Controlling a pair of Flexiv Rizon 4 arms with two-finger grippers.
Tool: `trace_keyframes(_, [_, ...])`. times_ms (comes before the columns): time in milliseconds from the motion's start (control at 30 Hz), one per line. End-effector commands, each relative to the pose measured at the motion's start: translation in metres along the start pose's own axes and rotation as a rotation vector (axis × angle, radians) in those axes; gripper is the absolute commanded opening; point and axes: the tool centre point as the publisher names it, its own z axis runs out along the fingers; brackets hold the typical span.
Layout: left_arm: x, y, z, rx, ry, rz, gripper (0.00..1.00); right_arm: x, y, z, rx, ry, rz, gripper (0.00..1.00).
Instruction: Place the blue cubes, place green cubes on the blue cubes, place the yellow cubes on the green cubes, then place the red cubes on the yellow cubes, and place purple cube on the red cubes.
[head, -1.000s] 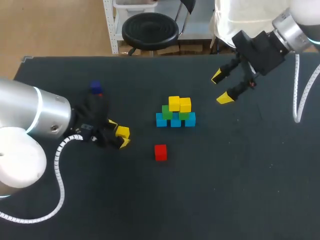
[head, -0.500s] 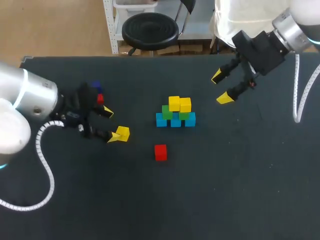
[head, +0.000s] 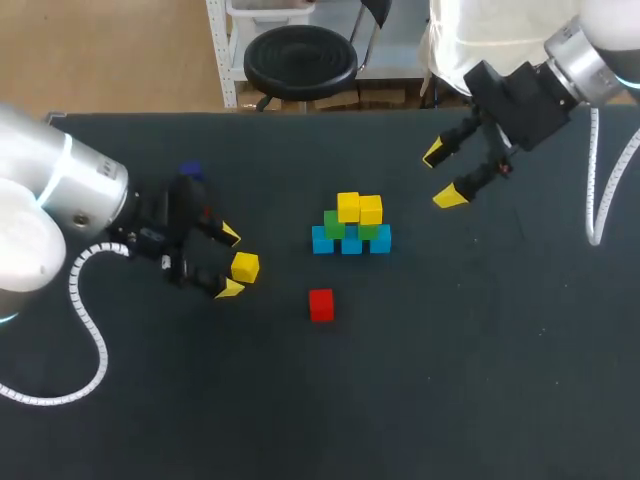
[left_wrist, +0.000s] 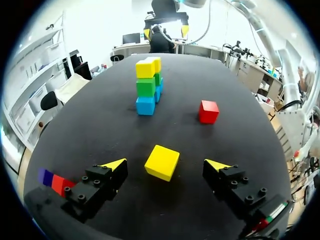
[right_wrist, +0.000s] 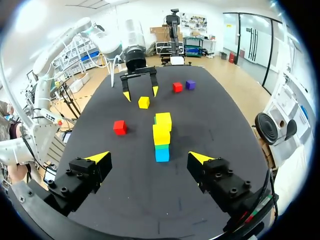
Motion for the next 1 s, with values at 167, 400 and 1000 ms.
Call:
trace_keyframes(167, [-0.0029, 0.0056, 0.0037, 0.001, 0.005, 0.020, 1.00, 0.0000, 0.0000, 0.0002, 0.001, 0.000, 0.000, 1.00])
trace_keyframes(400, [-0.0051, 0.0050, 0.0070, 0.029, 0.002, 0.046, 0.42, 0.0000, 0.0000, 0.0002, 0.001, 0.000, 0.000, 1.00])
trace_keyframes(1000, [-0.0066, -0.0023, 0.0061, 0.029, -0.015, 0.043, 0.20, 0.0000, 0.0000, 0.0002, 0.001, 0.000, 0.000, 1.00])
